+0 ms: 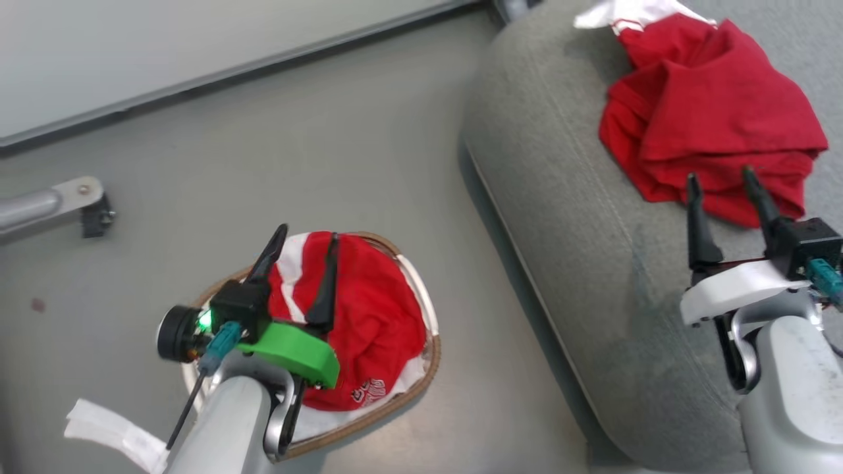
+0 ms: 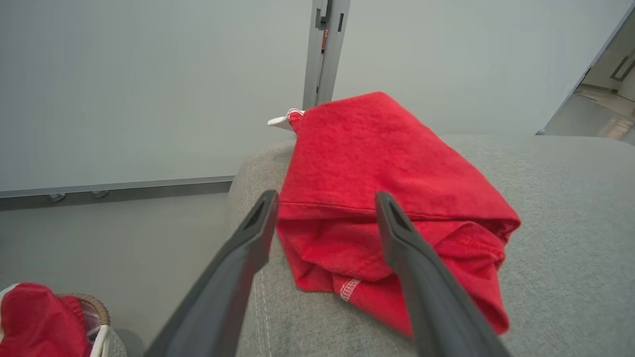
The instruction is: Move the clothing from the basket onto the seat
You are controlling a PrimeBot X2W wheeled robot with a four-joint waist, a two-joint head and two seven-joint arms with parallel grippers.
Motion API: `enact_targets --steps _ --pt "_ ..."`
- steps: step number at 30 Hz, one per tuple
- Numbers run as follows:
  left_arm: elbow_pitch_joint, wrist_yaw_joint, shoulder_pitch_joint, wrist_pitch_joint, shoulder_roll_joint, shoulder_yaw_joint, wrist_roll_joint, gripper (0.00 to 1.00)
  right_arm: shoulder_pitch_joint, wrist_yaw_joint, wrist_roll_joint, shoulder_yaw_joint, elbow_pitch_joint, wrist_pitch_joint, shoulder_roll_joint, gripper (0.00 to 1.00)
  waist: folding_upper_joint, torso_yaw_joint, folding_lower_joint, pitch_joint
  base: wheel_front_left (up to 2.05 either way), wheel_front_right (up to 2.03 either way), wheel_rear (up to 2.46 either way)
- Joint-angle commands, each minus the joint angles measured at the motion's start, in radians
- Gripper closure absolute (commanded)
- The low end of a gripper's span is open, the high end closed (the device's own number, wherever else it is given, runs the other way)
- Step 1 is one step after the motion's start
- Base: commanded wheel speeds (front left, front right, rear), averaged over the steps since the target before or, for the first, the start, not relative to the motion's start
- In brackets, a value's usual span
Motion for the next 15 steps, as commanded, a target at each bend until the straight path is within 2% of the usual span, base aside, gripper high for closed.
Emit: enact_targets --steps 1,8,15 --pt "-0.001 0.006 0.027 0.000 -0.006 0.021 0.005 0.00 0.019 -0.001 0.012 0.014 0.001 -0.002 0.000 0.00 0.0000 0.087 0.0000 -0.079 0.00 0.00 0.00" --pt "-0.002 0.019 0.103 0.001 -0.024 0.154 0.025 0.00 0.048 -0.001 0.032 0.074 0.002 -0.002 0.030 0.00 0.0000 0.164 0.0000 -0.133 0.00 0.00 0.00" --pt "-0.005 0.021 0.173 0.001 -0.034 0.270 0.051 0.00 0.085 -0.001 0.045 0.087 0.019 -0.002 0.050 0.00 0.0000 0.206 0.0000 -0.183 0.00 0.00 0.00"
